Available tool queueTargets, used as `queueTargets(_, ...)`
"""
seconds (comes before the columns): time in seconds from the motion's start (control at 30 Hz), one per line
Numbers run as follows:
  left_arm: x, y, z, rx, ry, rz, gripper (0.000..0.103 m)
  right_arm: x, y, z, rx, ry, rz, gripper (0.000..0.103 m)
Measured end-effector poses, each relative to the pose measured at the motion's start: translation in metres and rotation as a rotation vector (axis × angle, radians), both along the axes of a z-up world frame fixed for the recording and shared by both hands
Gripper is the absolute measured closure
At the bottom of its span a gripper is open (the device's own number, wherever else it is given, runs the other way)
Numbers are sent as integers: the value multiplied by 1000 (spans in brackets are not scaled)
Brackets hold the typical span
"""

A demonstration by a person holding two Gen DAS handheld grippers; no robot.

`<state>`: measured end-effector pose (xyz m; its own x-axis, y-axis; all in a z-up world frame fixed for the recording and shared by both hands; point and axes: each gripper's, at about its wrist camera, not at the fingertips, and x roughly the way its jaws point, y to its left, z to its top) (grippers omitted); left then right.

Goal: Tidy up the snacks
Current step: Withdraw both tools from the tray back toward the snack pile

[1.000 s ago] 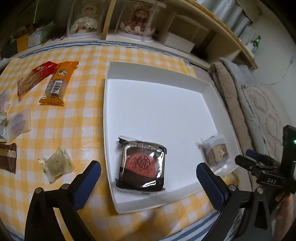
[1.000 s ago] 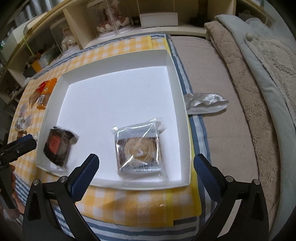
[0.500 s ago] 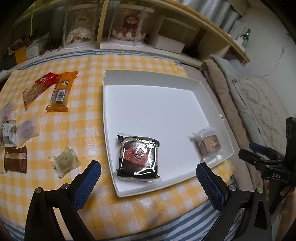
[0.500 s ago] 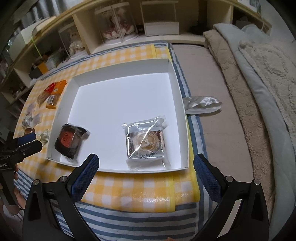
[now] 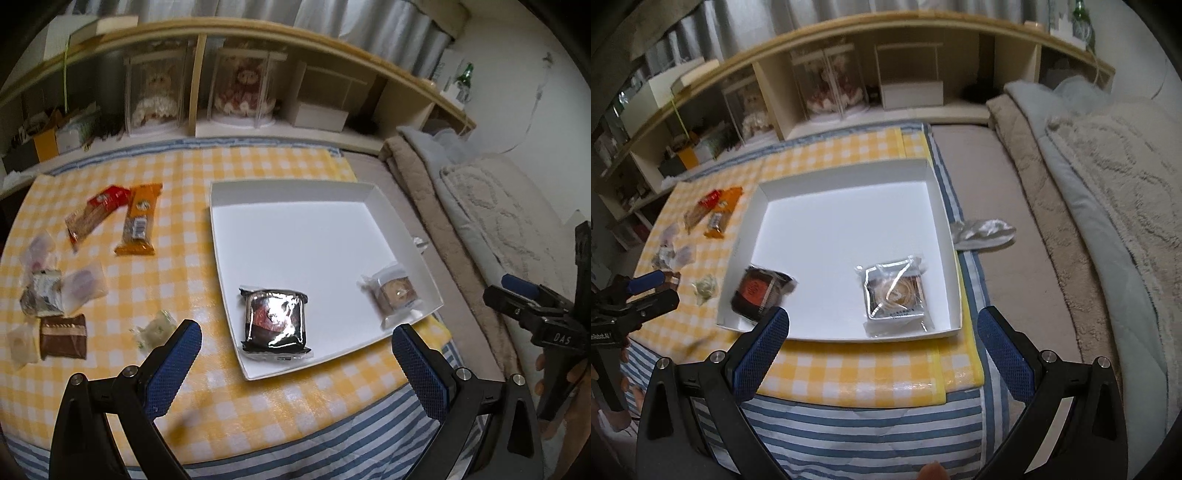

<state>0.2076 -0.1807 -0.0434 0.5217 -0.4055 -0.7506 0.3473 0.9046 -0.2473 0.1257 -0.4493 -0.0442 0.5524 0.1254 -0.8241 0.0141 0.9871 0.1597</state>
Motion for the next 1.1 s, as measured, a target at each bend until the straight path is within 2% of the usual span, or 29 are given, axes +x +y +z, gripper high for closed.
queueTargets(0.33, -19, 52, 38, -18, -85, 26, 0, -8, 40, 37, -19, -82, 34, 0)
queueTargets(0.6, -37, 114, 60, -2, -168, 96, 0, 3, 84, 41, 24, -124, 55, 0)
queueTargets(0.8, -47, 165, 60, 5, -197, 177, 0, 16, 128, 39, 59, -145, 98, 0)
queueTargets(1.1, -35, 226, 39, 31, -168, 285, 0, 35, 191, 21, 115, -151, 146, 0)
